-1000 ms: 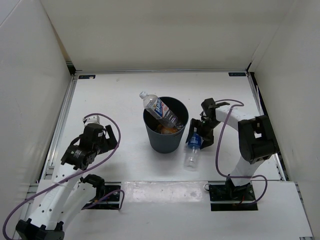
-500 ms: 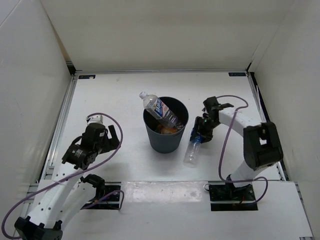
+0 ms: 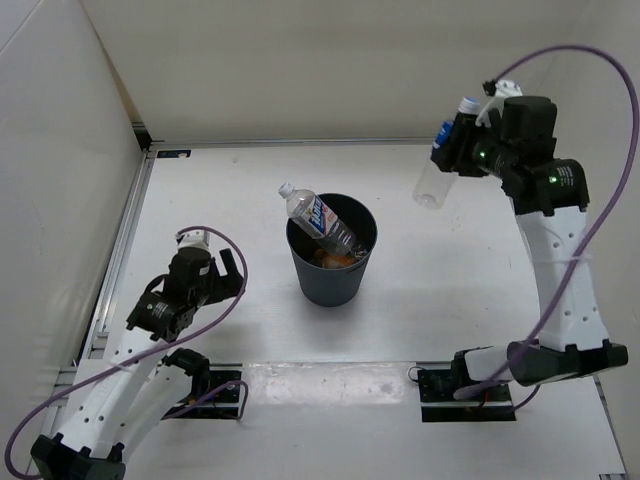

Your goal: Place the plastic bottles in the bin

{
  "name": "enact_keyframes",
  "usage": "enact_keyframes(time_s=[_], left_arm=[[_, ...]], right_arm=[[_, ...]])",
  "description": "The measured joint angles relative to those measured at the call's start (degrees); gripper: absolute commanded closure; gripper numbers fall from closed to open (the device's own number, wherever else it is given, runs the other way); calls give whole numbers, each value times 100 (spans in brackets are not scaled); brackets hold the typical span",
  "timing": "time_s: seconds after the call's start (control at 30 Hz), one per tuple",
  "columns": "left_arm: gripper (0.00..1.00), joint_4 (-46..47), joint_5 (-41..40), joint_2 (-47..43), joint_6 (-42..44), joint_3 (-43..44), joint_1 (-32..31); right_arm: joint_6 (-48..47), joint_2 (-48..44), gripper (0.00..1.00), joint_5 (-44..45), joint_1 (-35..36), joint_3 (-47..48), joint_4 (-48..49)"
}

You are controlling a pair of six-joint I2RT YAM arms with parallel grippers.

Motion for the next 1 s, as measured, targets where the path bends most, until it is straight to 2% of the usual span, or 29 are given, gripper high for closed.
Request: enact_keyframes(time_s=[0.2, 0.33, 0.57, 0.73, 0.87, 1.0], left_arm=[[1, 208, 63, 195, 96, -28, 0], [1, 223, 59, 186, 116, -31, 0], [1, 208, -46, -118, 107, -39, 0], [1, 155, -136, -227, 107, -39, -9], [1, 142, -192, -289, 107, -39, -15], [1, 142, -225, -293, 109, -39, -17]], right_arm=[[-660, 122, 100, -85, 1473, 1690, -31], [-968, 352, 100, 26, 2203, 1862, 35], [-1172, 809, 100, 92, 3381, 511, 197], [-1172, 938, 100, 157, 3869, -223, 192], [-1169, 931, 100, 223, 4087, -485, 378], [-1137, 931, 100, 256, 3930, -721, 557]])
